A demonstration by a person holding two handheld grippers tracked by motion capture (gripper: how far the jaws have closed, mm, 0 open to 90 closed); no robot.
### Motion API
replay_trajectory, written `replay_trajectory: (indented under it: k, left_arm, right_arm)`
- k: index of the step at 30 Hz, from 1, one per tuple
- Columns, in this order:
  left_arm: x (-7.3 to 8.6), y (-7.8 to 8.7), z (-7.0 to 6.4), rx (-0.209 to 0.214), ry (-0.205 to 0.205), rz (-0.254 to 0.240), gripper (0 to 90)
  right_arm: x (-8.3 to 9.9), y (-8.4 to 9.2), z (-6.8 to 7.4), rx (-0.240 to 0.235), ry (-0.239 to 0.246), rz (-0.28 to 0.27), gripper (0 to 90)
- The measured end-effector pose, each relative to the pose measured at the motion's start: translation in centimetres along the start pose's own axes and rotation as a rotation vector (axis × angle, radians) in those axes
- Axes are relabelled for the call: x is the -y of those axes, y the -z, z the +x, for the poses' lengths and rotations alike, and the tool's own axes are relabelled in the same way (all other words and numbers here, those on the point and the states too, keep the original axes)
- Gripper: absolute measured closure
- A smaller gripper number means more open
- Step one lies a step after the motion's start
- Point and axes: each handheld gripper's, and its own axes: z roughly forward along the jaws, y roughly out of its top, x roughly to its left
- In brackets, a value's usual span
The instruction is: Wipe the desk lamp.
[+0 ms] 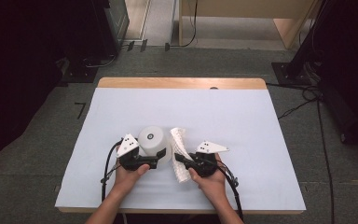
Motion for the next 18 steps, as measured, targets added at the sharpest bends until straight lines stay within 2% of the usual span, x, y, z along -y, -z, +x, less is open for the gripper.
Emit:
replay_trajectory:
  k: [3,10,14,17,18]
  left_arm:
    - [0.0,0.0,0.4,0.05,0.018,0.024,8.6]
    - [0.5,-1.0,-1.0,0.083,-0.087,0.09,8.6]
    - [0.7,-1.5,-1.5,0.091,-0.117,0.12,8.6]
    - [0.6,-1.4,-1.4,0.097,-0.116,0.114,8.6]
    - [0.6,-1.3,-1.4,0.098,-0.112,0.108,8.6]
  right_arm:
    - [-0.3,0.1,0.4,-0.031,-0.002,-0.02,80.1]
    - [-1.5,1.4,0.9,-0.051,0.017,-0.074,80.2]
    - [-2.7,2.8,1.3,-0.059,0.025,-0.133,80.2]
    - [-3.1,3.2,1.7,-0.053,0.063,-0.134,80.2]
    - [-3.0,3.2,1.6,-0.056,0.062,-0.128,80.2]
